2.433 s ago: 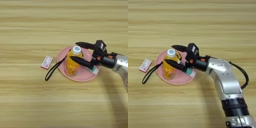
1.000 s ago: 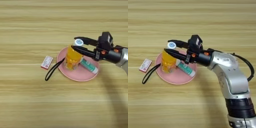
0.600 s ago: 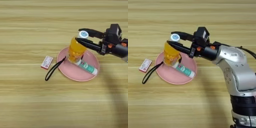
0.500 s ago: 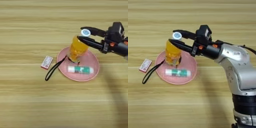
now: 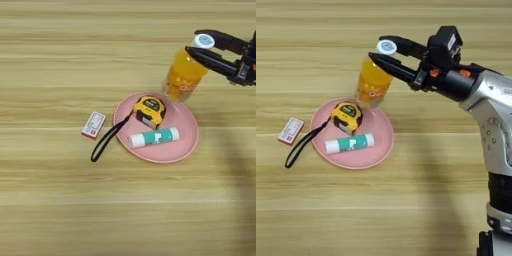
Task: Move the objects on the table
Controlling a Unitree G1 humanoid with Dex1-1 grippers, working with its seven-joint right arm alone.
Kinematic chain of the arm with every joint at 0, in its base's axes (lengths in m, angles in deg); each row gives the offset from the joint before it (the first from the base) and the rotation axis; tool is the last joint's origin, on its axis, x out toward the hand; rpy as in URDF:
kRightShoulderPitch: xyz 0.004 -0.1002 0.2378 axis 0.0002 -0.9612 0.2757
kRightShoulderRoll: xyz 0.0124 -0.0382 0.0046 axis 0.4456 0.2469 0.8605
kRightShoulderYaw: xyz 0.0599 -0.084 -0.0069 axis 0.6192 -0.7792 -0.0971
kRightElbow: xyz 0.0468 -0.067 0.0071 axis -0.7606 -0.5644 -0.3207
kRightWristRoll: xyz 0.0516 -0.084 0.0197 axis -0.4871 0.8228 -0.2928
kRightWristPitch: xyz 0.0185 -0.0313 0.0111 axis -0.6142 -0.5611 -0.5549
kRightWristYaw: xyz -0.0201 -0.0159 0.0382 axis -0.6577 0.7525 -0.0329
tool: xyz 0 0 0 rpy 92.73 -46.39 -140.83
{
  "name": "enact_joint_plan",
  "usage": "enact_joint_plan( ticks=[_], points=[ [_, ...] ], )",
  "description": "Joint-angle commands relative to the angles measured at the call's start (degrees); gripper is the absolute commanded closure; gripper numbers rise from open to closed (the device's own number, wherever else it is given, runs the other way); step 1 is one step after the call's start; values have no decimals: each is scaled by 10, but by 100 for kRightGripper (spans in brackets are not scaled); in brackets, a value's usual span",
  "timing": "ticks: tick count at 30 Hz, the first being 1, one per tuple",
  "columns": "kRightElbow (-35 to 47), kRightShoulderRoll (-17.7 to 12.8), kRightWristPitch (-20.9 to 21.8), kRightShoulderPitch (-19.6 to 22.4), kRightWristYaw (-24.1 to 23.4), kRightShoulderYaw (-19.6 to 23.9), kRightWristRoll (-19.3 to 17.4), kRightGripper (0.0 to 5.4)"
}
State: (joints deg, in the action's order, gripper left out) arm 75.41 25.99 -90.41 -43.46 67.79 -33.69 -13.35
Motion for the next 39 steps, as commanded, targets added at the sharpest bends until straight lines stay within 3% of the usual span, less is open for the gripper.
enact_joint_plan(
  ticks=[1,21,39],
  points=[
    [-33,-37,46,55,-9,29,12,362],
    [-253,-75,129,77,16,31,77,362],
    [-382,-67,204,86,6,23,121,362]
  ],
)
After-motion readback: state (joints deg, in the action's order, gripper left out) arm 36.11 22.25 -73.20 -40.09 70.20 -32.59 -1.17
